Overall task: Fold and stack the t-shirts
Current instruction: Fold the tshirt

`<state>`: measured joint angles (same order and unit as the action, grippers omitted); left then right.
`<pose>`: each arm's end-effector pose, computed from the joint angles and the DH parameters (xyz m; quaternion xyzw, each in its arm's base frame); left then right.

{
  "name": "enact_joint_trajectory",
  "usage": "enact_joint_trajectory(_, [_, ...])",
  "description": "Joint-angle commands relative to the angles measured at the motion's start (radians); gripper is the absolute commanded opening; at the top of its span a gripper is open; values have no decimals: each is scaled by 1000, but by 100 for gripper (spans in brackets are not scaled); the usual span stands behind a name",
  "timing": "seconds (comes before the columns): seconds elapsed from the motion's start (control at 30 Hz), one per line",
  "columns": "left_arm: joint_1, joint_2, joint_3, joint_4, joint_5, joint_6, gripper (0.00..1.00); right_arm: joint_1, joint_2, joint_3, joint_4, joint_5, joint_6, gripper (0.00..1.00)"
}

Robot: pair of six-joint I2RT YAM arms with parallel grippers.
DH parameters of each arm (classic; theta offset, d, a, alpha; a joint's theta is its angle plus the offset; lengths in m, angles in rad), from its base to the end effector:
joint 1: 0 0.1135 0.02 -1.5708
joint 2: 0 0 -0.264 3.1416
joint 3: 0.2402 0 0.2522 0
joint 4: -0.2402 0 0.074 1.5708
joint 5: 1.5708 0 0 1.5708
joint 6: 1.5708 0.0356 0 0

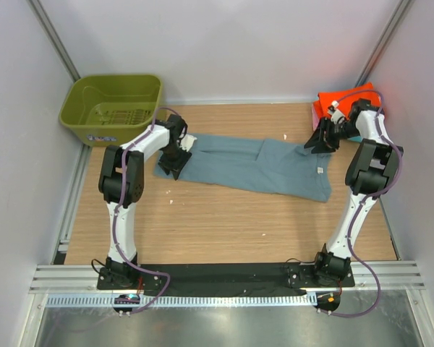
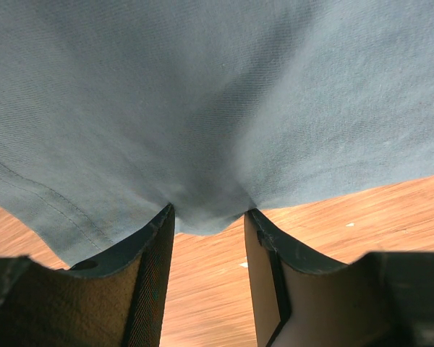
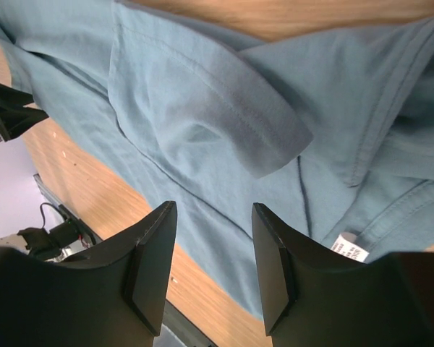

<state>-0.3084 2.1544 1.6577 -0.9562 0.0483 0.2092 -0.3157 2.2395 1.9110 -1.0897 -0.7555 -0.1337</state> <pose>0.4019 -0.1298 0.1610 0.2568 0.9644 -0.0270 0.0576 0.4354 -0.1165 0.1996 0.0562 0.9255 0.3427 0.1510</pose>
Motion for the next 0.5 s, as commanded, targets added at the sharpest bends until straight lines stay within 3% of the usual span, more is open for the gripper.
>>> enact_joint_trajectory(0.0, [-5,51,-6,11,56,-4,44,-13,12,60,21,7,17,52])
enact_joint_trajectory(0.47, [-12,56,-12,14,45,-5,44,-11,38,23,24,18,14,53])
